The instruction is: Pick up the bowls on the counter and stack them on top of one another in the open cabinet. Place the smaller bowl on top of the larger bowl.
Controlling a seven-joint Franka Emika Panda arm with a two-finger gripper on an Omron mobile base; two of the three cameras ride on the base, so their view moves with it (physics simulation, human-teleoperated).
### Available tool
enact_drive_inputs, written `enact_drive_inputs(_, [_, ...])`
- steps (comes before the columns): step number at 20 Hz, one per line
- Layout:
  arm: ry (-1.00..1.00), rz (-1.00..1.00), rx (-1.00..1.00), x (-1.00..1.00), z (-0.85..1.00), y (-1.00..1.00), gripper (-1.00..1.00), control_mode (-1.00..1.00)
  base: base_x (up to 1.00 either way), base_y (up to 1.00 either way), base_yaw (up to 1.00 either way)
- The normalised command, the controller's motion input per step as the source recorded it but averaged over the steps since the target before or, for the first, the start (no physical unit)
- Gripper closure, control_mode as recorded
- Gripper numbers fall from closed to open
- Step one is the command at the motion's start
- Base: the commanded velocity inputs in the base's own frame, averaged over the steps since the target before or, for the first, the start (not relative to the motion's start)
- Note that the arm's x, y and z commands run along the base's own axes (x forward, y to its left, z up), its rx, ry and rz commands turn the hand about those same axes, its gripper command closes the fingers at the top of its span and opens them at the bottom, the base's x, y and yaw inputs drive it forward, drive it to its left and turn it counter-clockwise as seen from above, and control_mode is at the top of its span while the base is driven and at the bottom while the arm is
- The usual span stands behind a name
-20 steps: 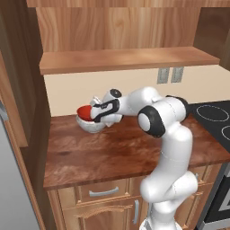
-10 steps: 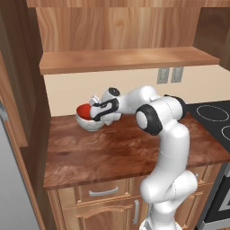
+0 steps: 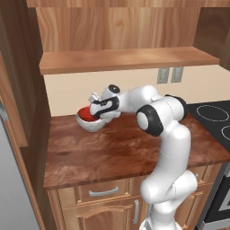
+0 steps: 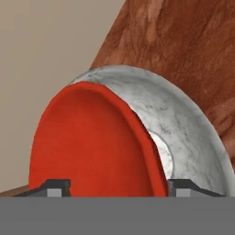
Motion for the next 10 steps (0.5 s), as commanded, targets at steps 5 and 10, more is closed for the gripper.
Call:
enact_drive_inputs(5, [0.0, 0.0, 0.02, 0.0, 0.7, 0.0, -1.0, -1.0, 0.0, 0.0, 0.0])
enact_drive_inputs(10, [0.03, 0.0, 0.0, -0.03, 0.7, -0.07, -1.0, -1.0, 0.0, 0.0, 0.0])
